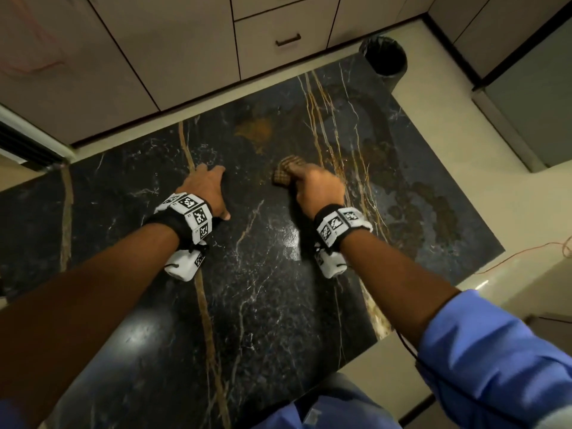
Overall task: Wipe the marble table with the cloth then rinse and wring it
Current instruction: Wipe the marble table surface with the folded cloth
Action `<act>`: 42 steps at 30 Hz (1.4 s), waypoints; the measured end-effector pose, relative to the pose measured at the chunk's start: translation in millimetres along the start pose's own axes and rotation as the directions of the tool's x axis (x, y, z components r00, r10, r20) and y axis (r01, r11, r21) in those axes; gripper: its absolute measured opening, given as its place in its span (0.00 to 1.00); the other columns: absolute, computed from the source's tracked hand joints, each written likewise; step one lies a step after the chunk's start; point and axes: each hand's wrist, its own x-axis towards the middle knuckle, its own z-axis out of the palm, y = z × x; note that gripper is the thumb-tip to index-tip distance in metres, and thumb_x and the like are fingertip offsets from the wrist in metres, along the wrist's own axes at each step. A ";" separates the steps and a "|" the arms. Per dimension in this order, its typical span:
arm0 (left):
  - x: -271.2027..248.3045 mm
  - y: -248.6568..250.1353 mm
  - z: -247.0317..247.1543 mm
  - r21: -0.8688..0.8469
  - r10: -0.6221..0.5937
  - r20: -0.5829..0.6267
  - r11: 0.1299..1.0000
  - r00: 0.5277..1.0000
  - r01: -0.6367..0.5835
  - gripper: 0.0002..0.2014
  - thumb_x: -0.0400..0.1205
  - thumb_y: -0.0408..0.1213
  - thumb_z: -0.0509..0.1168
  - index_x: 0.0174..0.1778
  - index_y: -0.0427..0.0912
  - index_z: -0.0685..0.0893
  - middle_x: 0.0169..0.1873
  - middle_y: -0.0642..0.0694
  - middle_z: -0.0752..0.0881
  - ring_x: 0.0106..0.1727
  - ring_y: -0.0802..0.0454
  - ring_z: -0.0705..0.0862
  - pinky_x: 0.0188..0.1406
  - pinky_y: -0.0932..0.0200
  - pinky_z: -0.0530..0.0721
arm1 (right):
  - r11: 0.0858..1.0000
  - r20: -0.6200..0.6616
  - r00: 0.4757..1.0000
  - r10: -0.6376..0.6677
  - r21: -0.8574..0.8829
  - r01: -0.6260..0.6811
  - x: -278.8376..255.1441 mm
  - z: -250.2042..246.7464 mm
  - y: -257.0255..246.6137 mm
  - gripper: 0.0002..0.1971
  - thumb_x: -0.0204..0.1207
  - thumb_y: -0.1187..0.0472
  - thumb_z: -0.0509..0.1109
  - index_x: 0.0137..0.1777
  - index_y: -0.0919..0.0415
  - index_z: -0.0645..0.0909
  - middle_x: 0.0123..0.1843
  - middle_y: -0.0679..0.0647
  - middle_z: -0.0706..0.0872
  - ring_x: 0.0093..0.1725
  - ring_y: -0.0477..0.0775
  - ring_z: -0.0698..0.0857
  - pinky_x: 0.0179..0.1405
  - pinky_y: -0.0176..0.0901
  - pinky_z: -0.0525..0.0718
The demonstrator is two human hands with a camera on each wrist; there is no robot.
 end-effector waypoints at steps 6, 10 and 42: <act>0.4 3.2 -5.2 0.030 -0.007 -0.004 1.000 1.000 0.007 0.52 0.57 0.43 0.86 0.76 0.53 0.67 0.70 0.41 0.68 0.69 0.31 0.74 0.60 0.35 0.79 | 0.938 -0.004 0.938 0.346 0.039 -0.346 32.5 -30.3 23.8 0.23 0.76 0.63 0.68 0.69 0.41 0.80 0.63 0.54 0.87 0.60 0.62 0.85 0.61 0.55 0.84; 1.8 2.7 -11.2 0.044 -0.010 -0.003 0.999 1.000 0.011 0.53 0.53 0.45 0.87 0.74 0.54 0.69 0.68 0.42 0.70 0.67 0.32 0.76 0.56 0.36 0.82 | 0.989 -0.014 0.997 0.075 0.126 -0.073 2.0 -4.3 -22.5 0.21 0.76 0.63 0.67 0.68 0.45 0.81 0.64 0.49 0.86 0.59 0.56 0.85 0.58 0.51 0.85; -0.8 -13.6 -5.3 -0.043 0.015 -0.073 0.999 0.997 -0.018 0.53 0.53 0.51 0.86 0.74 0.51 0.69 0.66 0.46 0.75 0.64 0.38 0.80 0.53 0.42 0.82 | 0.961 0.031 0.967 0.254 -0.123 -0.249 89.0 -21.8 0.0 0.22 0.78 0.60 0.67 0.70 0.39 0.78 0.62 0.54 0.87 0.58 0.62 0.86 0.55 0.55 0.85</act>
